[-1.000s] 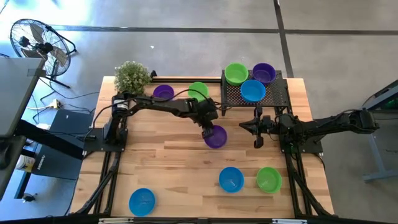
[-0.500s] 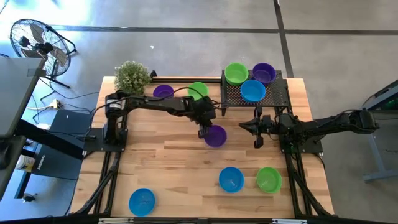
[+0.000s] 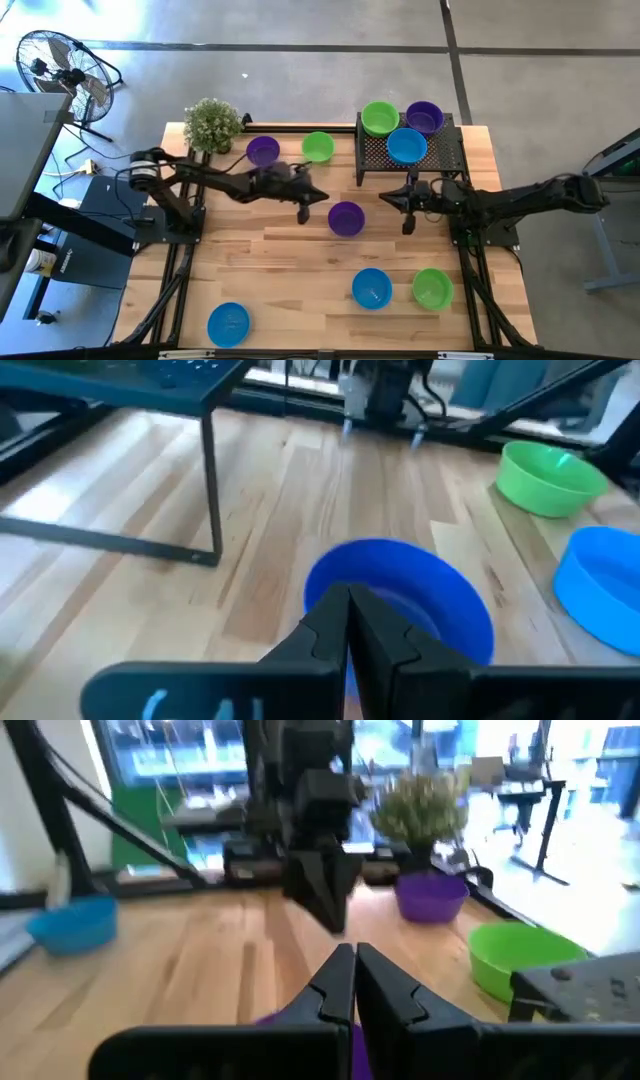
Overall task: Pick & Place Mini bowls
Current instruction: Stack the purple bowl on the other purple bowls on the shelf
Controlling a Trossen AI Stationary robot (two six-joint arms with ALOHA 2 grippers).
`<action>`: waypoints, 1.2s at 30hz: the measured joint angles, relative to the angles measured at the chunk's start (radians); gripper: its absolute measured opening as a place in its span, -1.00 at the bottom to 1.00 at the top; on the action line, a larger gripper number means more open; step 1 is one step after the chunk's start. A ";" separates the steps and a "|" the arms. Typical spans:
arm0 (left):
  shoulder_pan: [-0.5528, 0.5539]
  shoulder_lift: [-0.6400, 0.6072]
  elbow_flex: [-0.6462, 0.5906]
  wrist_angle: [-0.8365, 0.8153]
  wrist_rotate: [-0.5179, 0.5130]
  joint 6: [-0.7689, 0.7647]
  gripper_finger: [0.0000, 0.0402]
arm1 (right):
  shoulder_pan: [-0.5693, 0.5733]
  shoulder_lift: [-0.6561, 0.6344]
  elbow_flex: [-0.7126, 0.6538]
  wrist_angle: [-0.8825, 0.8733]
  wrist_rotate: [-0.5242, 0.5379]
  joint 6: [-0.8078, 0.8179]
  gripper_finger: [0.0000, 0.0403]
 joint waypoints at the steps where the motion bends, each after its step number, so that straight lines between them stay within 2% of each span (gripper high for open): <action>1: 0.000 -0.014 -0.047 0.056 -0.001 -0.007 -0.99 | 0.011 0.005 0.023 -0.057 0.021 -0.001 -0.99; 5: 0.000 -0.033 -0.167 0.277 -0.040 -0.017 -0.99 | 0.056 0.041 0.130 -0.245 0.092 0.000 -0.95; 10: 0.000 -0.032 -0.249 0.413 -0.073 -0.018 -1.00 | 0.118 0.116 0.253 -0.404 0.150 0.025 -0.83; 18: 0.000 -0.032 -0.264 0.419 -0.072 -0.015 -1.00 | 0.176 0.293 0.408 -0.558 0.174 0.053 -0.54; 23: 0.000 -0.031 -0.264 0.400 -0.072 -0.015 -1.00 | 0.197 0.423 0.520 -0.728 0.170 0.050 -0.35; 30: 0.000 -0.031 -0.264 0.397 -0.070 -0.015 -1.00 | 0.216 0.604 0.665 -0.918 0.070 -0.056 -0.15; 36: 0.000 -0.031 -0.264 0.381 -0.069 -0.015 -1.00 | 0.215 0.761 0.753 -0.999 0.054 -0.208 -0.14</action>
